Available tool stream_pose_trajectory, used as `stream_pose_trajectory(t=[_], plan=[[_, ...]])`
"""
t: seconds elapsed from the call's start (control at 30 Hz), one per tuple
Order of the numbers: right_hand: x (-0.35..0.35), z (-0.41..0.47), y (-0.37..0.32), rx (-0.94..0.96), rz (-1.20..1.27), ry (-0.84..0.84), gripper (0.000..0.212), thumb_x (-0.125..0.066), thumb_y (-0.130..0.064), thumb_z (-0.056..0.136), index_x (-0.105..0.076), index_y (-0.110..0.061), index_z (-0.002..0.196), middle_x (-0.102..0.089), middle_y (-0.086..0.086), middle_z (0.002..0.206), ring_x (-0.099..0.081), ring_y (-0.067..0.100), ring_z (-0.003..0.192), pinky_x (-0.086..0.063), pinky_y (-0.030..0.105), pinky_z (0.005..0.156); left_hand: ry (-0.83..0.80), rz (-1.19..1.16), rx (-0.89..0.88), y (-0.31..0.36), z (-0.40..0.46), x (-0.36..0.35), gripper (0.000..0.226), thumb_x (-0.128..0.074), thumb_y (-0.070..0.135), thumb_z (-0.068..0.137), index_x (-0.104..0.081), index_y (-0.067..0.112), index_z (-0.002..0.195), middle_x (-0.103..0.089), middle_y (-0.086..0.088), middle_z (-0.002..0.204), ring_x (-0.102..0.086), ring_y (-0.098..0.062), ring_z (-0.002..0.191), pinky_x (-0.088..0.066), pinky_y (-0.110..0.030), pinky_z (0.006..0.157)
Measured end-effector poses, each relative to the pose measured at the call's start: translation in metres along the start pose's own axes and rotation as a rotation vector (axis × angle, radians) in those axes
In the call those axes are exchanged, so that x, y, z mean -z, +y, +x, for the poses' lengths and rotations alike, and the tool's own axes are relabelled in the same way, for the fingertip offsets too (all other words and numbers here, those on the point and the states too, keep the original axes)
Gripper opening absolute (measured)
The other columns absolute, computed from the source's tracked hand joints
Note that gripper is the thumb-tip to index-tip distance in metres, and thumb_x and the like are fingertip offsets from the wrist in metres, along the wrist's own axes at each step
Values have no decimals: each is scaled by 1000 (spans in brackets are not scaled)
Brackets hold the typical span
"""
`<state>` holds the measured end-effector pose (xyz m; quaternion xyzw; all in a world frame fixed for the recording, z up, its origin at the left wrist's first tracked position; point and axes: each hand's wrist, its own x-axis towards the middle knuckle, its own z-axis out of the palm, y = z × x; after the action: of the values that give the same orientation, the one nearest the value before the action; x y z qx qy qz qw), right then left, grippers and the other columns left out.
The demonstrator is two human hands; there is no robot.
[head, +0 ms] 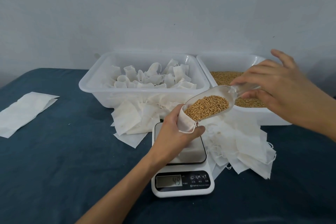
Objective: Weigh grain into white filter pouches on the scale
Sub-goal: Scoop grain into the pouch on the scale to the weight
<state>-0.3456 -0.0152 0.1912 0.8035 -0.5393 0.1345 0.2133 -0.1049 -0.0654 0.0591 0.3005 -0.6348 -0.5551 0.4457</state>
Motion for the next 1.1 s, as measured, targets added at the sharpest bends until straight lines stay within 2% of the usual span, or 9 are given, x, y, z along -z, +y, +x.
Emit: stream_pose_trajectory(t=[0.17, 0.3, 0.37, 0.5, 0.8, 0.9, 1.0, 1.1], plan=[[0, 0, 0, -5, 2, -8, 26, -70, -15, 87, -74, -15, 113, -71, 2, 100, -65, 36, 102, -16, 59, 118, -8, -7, -3, -1, 0, 0, 44, -79, 24, 79, -66, 24, 121, -74, 5, 98, -70, -21, 99, -53, -22, 87], [0, -1, 0, 2, 7, 6, 21, -68, -15, 93, -74, -15, 113, -71, 2, 101, -65, 36, 102, -16, 59, 118, -6, -1, 0, -2, 1, 1, 44, -80, 24, 80, -66, 26, 122, -74, 6, 97, -70, -14, 95, -54, -22, 86], [0, -1, 0, -3, 10, 1, 24, -70, -13, 90, -74, -16, 113, -70, 1, 100, -65, 36, 102, -17, 61, 118, -3, 8, 1, -2, 1, 2, 43, -80, 24, 81, -66, 28, 121, -74, 6, 98, -71, -14, 96, -54, -23, 88], [1, -1, 0, -7, 3, -17, 26, -63, -22, 91, -73, -16, 114, -70, 1, 100, -65, 36, 102, -17, 61, 118, -8, 3, 14, -3, 1, 1, 43, -80, 24, 81, -66, 26, 122, -75, 6, 99, -71, -13, 97, -53, -21, 87], [0, -1, 0, -22, 9, -16, 27, -69, -15, 88, -73, -16, 114, -71, 2, 100, -64, 36, 103, -17, 61, 118, -10, -11, 33, -2, 0, 1, 38, -77, 22, 85, -66, 20, 121, -75, 8, 101, -70, -8, 98, -51, -17, 84], [-1, -1, 0, -23, 4, -17, 26, -64, -22, 90, -73, -16, 114, -70, 2, 100, -64, 36, 103, -17, 61, 118, -11, -20, 38, -1, 0, 2, 35, -77, 20, 88, -66, 19, 121, -76, 9, 102, -70, -6, 98, -50, -15, 84], [0, -1, 0, -29, 1, -39, 36, -53, -33, 90, -73, -16, 114, -70, 2, 100, -65, 36, 103, -17, 61, 118, -2, -12, 36, -1, -1, 1, 36, -76, 23, 86, -67, 21, 121, -77, 8, 104, -71, -6, 100, -51, -14, 84], [-1, -1, 0, -16, -10, -17, 28, -66, -22, 89, -73, -16, 115, -70, 2, 101, -65, 35, 103, -18, 62, 118, 0, -11, 39, 0, -1, 0, 38, -75, 27, 84, -67, 22, 120, -78, 7, 105, -72, -9, 102, -51, -14, 85]])
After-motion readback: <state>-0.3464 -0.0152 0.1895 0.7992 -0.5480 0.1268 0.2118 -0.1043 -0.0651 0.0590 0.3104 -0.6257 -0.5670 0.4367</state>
